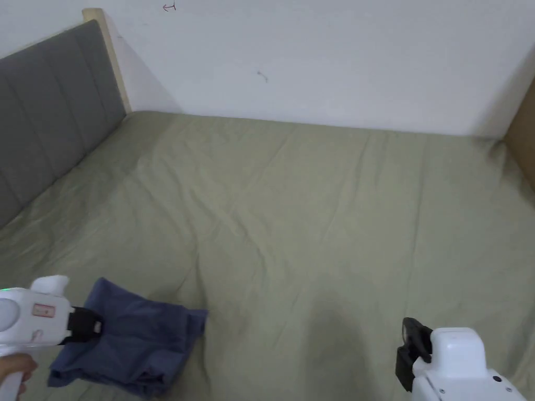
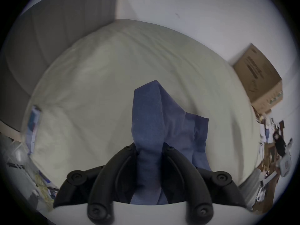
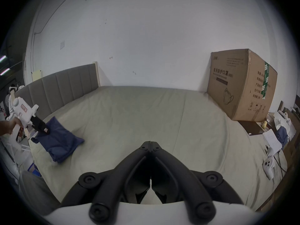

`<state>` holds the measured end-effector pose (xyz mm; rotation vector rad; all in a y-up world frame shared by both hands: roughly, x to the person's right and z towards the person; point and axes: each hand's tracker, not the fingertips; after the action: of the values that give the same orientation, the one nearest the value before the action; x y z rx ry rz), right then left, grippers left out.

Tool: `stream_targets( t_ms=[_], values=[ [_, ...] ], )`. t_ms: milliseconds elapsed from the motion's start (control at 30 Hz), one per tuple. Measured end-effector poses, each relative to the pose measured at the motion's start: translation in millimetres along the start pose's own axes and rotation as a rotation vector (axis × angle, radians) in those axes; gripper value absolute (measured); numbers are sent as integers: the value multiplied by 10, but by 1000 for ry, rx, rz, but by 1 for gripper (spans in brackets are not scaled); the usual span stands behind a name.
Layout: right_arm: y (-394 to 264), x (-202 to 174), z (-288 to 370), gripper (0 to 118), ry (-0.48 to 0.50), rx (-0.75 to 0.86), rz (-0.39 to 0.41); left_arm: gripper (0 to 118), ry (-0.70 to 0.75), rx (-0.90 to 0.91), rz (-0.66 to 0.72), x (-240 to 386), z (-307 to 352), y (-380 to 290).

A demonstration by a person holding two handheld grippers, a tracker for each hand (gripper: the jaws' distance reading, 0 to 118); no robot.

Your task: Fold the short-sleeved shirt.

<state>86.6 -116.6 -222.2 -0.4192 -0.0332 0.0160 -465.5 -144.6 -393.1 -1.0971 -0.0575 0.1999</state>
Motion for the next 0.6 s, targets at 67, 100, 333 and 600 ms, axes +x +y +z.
stream_targets(
  t_ms=[67, 100, 333, 600],
  values=[
    [84, -32, -52, 0, -2, 13, 1, 23, 54, 5, 6, -208, 68, 77],
    [118, -51, -79, 0, -4, 19, 4, 23, 72, 1, 5, -326, 73, 107],
    [172, -121, -234, 0, -23, 21, 7, 23, 129, -52, 41, -716, 4, 194],
    [156, -38, -208, 0, -42, 6, -6, 77, 199, -67, 66, -627, 19, 227]
  ],
)
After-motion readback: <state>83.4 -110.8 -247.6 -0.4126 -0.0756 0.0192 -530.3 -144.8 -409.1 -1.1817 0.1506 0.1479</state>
